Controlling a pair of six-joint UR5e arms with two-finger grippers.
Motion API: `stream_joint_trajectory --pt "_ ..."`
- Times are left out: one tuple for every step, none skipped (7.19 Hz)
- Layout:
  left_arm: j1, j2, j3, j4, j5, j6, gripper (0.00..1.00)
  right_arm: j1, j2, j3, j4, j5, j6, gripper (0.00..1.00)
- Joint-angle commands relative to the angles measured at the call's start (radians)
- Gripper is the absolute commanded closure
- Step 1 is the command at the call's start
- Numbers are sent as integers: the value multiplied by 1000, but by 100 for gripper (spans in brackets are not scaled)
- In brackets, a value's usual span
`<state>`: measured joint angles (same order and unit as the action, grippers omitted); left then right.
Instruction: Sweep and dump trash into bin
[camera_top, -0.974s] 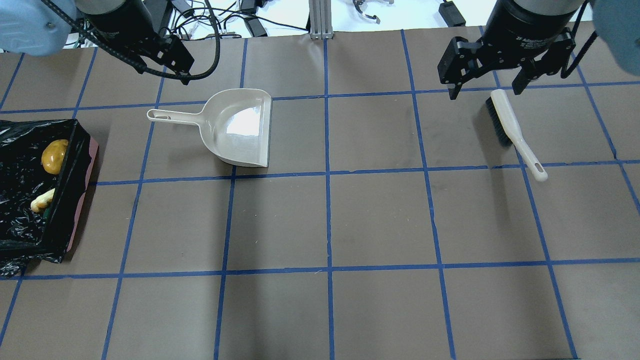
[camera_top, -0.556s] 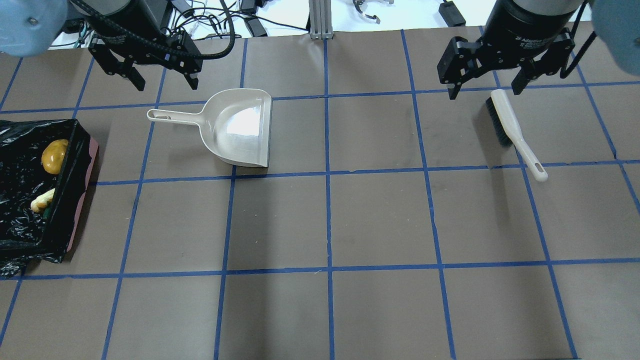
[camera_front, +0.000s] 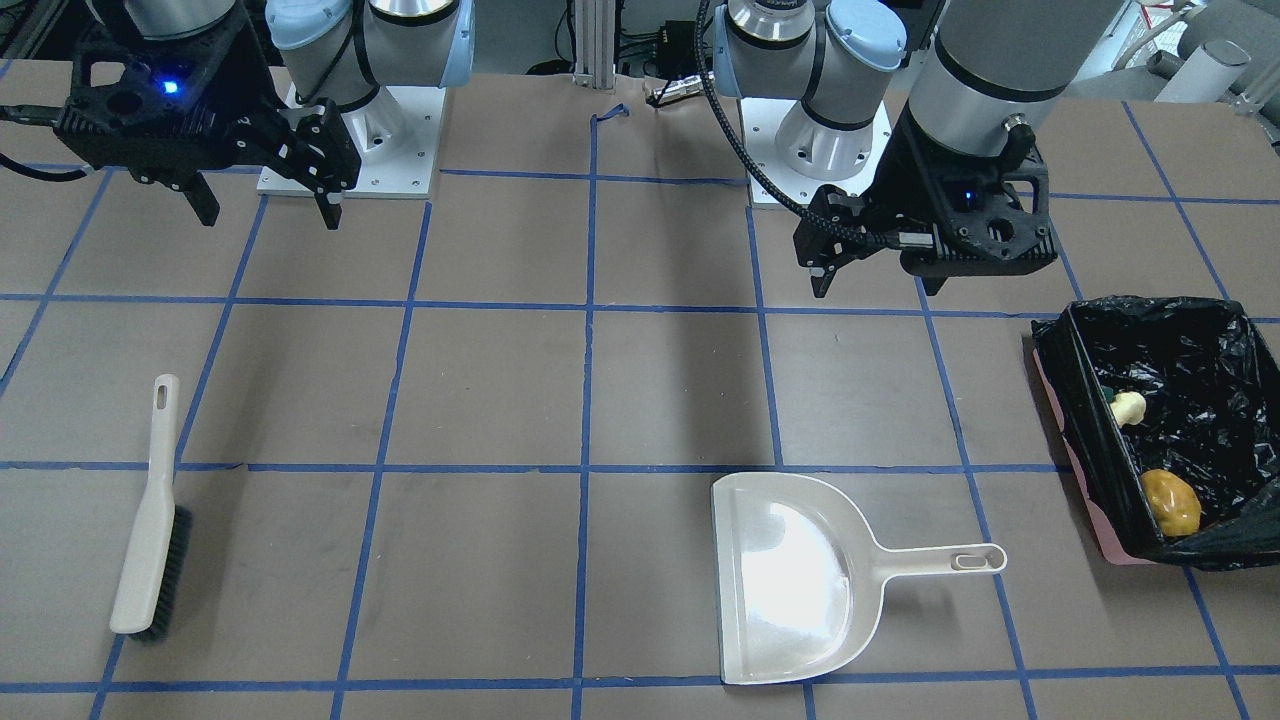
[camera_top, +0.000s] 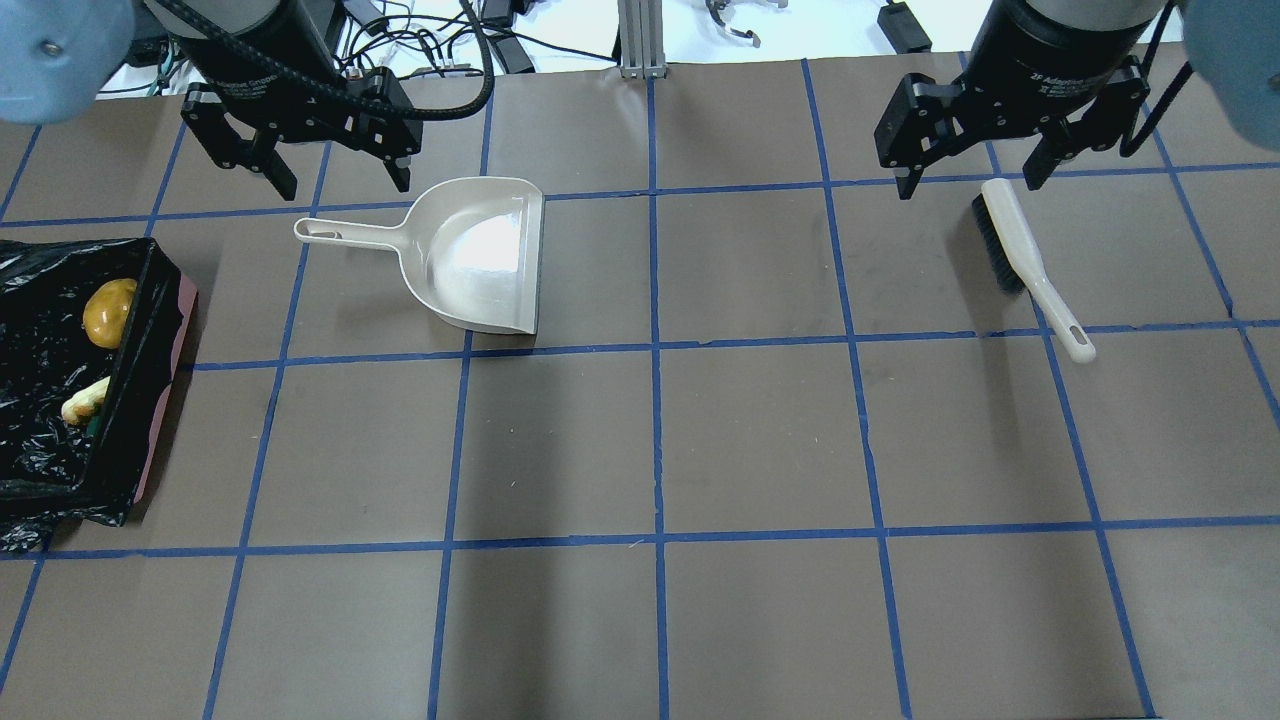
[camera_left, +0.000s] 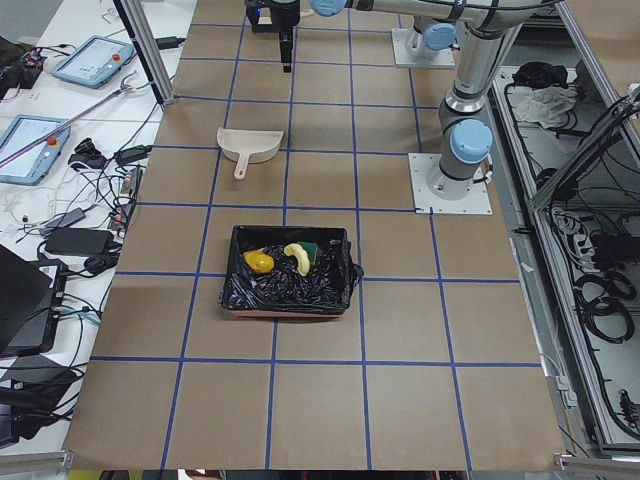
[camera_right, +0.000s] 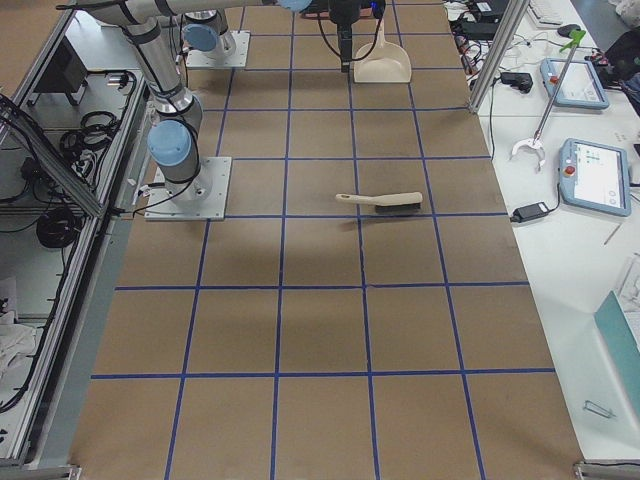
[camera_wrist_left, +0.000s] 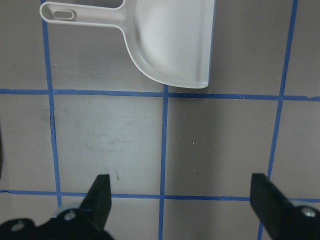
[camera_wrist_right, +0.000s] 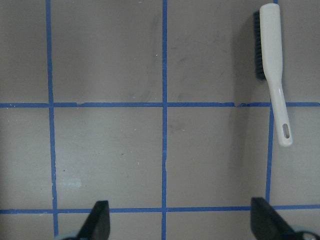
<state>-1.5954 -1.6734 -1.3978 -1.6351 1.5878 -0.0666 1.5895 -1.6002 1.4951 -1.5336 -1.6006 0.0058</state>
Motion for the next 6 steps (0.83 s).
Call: stream_joint_trajectory --pt "0 9 -7 0 3 -1 0 0 -1 -1 0 1 2 0" --pt "0 11 -16 4 0 1 0 1 -1 0 3 1 2 0" --pt "0 11 -21 8 0 1 0 0 0 0 0 1 2 0" --pt "0 12 -21 8 0 1 0 1 -1 0 1 1 2 0" --pt "0 14 -21 8 0 2 0 1 -1 0 0 1 2 0" --pt "0 15 -21 8 0 4 0 1 -1 0 1 1 2 0"
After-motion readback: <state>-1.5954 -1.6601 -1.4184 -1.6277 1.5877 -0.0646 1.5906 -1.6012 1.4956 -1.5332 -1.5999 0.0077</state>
